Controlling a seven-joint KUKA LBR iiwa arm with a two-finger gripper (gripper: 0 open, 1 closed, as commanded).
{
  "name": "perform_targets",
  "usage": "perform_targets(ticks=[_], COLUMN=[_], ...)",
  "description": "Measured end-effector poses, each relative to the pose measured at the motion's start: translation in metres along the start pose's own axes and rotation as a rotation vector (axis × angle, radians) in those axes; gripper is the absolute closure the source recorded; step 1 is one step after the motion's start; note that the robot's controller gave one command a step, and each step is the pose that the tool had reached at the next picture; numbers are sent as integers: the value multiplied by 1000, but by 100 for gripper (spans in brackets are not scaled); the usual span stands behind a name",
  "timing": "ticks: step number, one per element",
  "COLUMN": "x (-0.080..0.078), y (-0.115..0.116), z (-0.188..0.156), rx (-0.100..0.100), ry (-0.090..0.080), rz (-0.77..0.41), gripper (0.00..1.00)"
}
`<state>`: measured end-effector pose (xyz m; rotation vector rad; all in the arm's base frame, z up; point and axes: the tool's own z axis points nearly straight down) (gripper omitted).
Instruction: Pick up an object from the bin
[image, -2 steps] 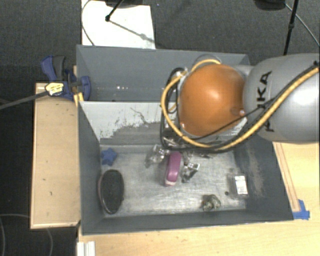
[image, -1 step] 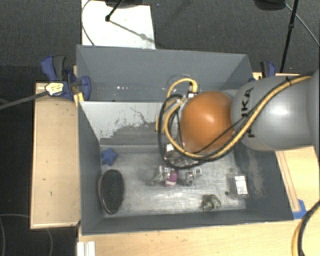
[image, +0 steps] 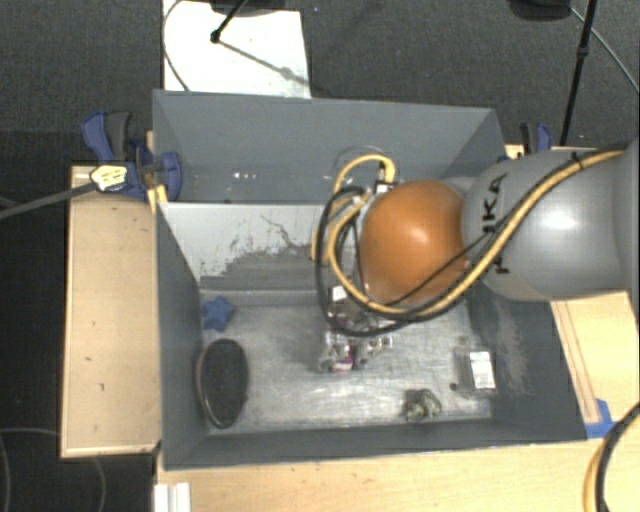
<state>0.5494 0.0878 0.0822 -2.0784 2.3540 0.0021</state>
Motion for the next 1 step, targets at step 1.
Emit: perform_targets(ticks=[1], x=[-5], y=[1], z=[-192], rx=[8], ry=[-2], rz=[-13], gripper=[100])
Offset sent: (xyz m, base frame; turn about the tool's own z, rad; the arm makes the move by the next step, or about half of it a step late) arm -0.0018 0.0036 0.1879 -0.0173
